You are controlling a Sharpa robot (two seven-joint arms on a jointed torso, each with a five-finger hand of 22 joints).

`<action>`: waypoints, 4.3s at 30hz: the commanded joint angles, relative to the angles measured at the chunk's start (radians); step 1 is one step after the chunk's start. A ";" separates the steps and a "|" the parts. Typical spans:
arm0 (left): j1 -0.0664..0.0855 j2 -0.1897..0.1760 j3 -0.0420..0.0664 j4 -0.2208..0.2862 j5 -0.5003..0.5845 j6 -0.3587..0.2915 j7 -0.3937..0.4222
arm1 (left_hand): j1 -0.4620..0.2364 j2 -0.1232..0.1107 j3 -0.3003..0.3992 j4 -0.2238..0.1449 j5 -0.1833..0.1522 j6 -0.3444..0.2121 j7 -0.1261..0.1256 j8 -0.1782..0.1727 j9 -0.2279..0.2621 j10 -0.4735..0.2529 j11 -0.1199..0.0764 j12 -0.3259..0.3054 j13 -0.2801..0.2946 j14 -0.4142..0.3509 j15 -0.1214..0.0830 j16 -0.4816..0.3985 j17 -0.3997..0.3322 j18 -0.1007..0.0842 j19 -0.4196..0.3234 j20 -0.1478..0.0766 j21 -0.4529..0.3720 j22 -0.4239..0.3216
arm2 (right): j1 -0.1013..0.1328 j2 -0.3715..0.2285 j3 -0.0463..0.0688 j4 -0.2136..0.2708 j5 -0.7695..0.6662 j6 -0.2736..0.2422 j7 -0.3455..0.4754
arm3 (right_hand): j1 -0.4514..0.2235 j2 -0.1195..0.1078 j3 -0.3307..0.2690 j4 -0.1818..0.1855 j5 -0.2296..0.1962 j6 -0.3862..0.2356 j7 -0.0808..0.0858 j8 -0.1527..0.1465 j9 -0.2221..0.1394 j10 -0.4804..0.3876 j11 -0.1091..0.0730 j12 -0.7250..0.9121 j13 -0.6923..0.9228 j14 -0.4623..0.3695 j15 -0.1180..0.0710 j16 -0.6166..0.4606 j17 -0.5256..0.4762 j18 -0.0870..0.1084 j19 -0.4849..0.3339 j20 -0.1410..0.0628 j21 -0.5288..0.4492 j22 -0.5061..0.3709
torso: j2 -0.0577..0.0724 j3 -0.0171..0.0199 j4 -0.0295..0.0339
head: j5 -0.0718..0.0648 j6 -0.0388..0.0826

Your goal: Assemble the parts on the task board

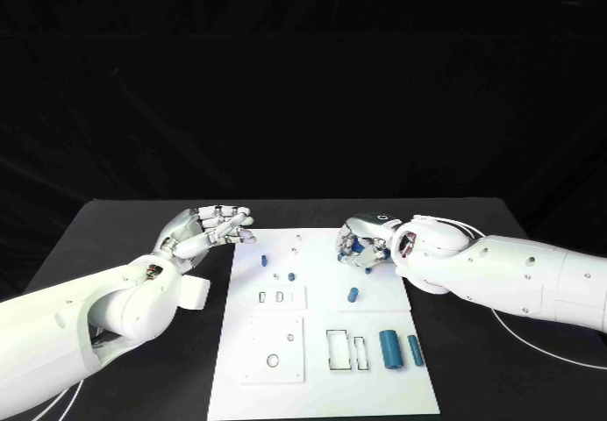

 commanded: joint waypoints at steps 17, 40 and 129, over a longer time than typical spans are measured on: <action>0.001 -0.003 0.001 0.003 0.006 0.031 -0.002 | -0.003 0.004 0.004 -0.006 -0.004 0.000 0.007 -0.004 0.002 -0.004 -0.001 -0.006 0.001 -0.008 -0.001 0.006 0.005 0.012 0.001 0.001 0.005 0.002 | -0.002 0.029 0.001 0.004 0.003 -0.160 -0.039 | 0.053 0.049 0.046 -0.016 -0.015 0.045 -0.015 0.044 0.042 0.057 -0.017 0.008 0.017 0.035 -0.019 0.021 -0.001 -0.022 0.069 -0.019 0.026 0.191 | 0.001 -0.0052 0.0049 | 0.005 0.008; 0.002 -0.002 0.002 0.017 0.006 0.031 -0.003 | 0.000 0.004 0.006 -0.010 -0.005 -0.004 0.008 -0.006 0.002 -0.007 0.000 -0.009 0.001 -0.013 0.000 0.008 0.009 0.011 -0.002 0.001 0.007 0.002 | 0.007 0.173 0.008 -0.093 -0.017 -0.232 -0.086 | 0.057 0.048 0.051 -0.022 -0.004 0.039 -0.011 0.044 0.048 0.056 -0.015 0.004 0.019 0.035 -0.018 0.023 -0.003 -0.021 0.068 -0.019 0.026 0.189 | 0.005 -0.0078 0.0115 | 0.007 0.005; 0.010 -0.022 0.005 0.030 0.004 0.021 -0.027 | -0.004 0.004 0.007 -0.014 -0.006 -0.009 0.014 -0.010 0.002 -0.012 0.004 -0.013 0.001 -0.020 0.002 0.015 0.017 0.011 -0.005 0.002 0.010 0.004 | 0.010 0.126 0.009 -0.059 0.061 -0.263 -0.093 | 0.152 0.045 -0.419 0.151 0.062 -0.147 0.020 -0.061 0.069 -0.070 0.013 0.087 0.064 0.009 0.004 0.000 -0.116 0.012 -0.005 0.000 -0.076 0.039 | 0.007 -0.0162 0.0080 | 0.012 -0.001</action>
